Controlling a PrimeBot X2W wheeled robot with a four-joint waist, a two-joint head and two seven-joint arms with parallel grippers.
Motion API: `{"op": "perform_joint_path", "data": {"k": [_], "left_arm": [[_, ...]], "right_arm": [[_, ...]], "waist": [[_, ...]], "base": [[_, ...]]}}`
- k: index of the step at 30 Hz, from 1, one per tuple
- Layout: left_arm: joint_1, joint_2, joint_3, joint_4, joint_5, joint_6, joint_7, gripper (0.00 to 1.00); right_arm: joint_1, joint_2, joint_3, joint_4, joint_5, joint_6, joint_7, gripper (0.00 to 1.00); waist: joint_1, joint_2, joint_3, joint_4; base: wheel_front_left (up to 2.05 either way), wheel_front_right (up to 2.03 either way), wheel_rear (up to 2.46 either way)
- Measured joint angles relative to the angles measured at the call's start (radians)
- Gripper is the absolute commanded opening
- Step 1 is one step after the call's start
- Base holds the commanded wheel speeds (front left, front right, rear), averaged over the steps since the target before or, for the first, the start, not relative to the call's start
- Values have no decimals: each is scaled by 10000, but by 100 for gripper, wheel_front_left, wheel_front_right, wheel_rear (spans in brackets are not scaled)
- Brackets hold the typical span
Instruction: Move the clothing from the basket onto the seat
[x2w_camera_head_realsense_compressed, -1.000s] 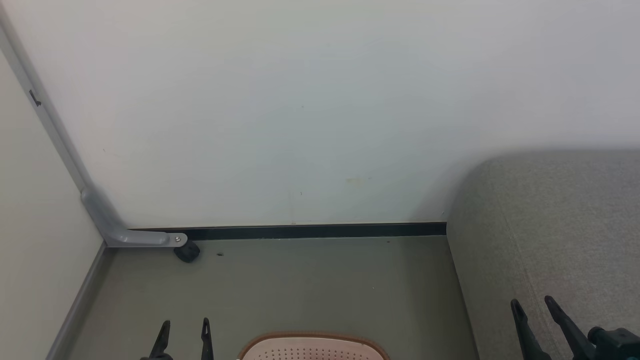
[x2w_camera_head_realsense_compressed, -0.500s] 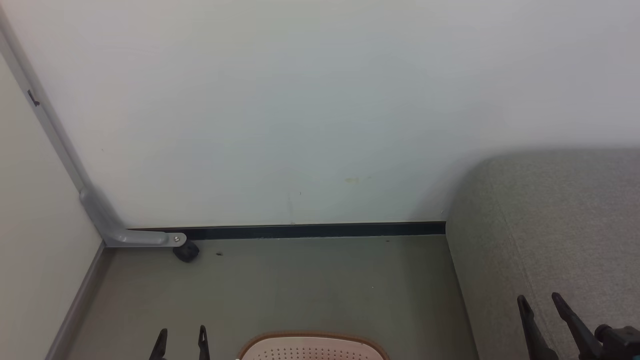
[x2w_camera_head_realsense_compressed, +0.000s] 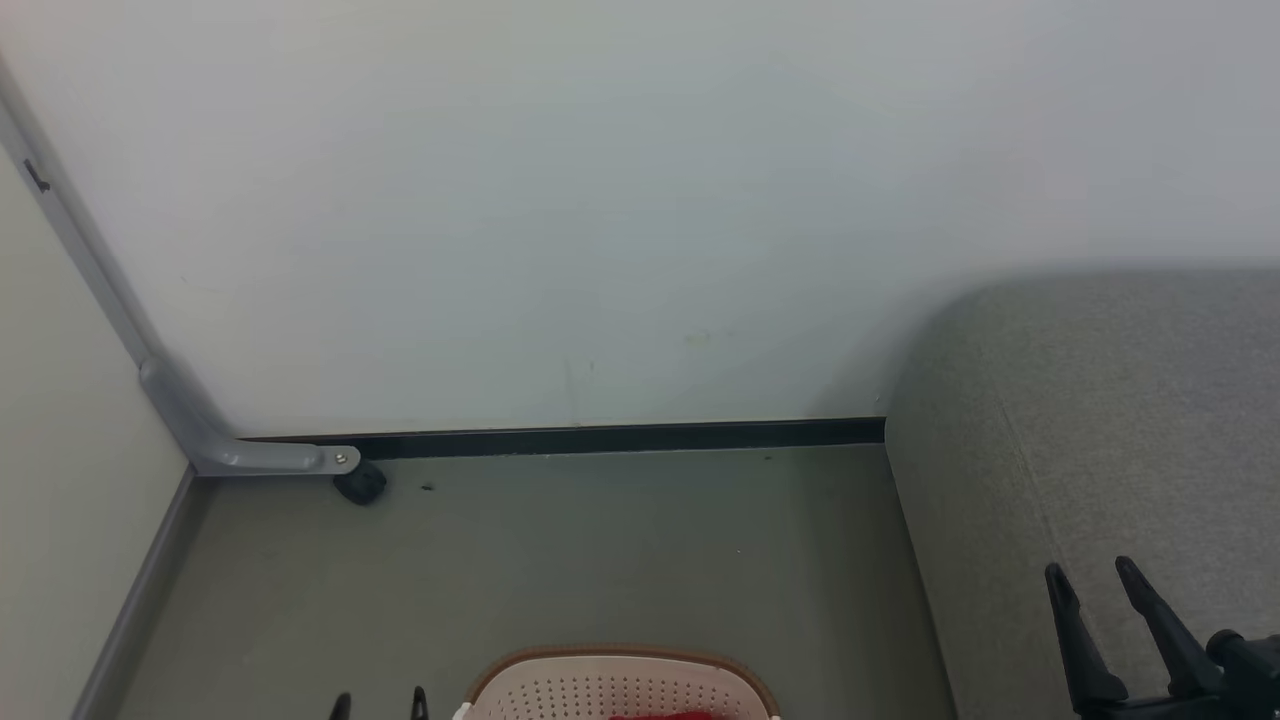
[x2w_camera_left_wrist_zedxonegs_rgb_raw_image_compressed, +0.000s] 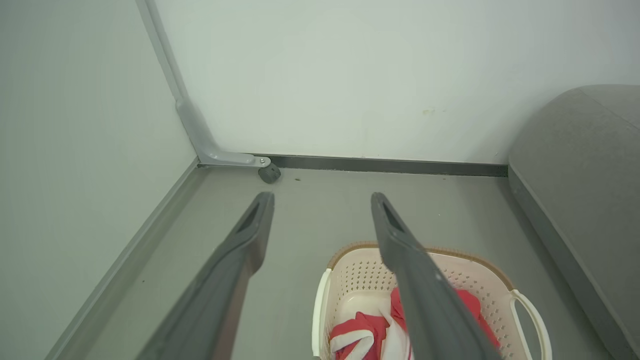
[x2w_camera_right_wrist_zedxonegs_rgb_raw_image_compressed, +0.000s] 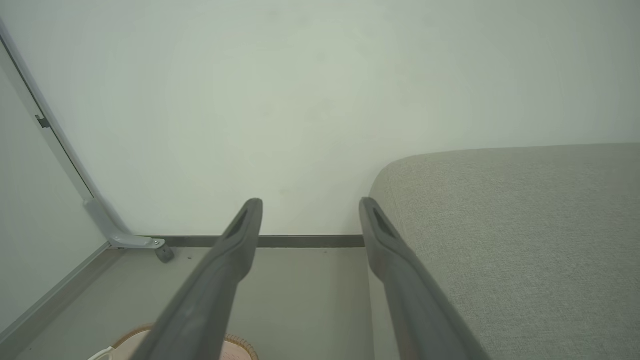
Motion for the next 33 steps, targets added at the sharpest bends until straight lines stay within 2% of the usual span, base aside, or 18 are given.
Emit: {"op": "perform_joint_path", "data": {"k": [10,20,27,33], "left_arm": [[-387,-4,-2171,855,-1507,2,525,100],[-1716,-4,-4383,1198,-3242,2,694,100],[-2789,-6,-5392,1588,-4495,2,780,100],[-3577,-10,-6082,1946,-5476,2,773,100]], "right_arm": [[-26,-334,-301,-1179,-58,104,0,100],[-458,-911,-780,-2477,299,194,-2,100],[-809,-1342,-1032,-3101,750,219,-6,100],[-1020,-2038,-838,-3827,1317,219,-46,100]], "waist": [[0,0,624,-181],[1,0,1818,-389],[2,1,2799,-561],[2,1,3680,-722]], "base": [[0,0,0],[0,0,0],[0,0,0],[0,0,0]]}}
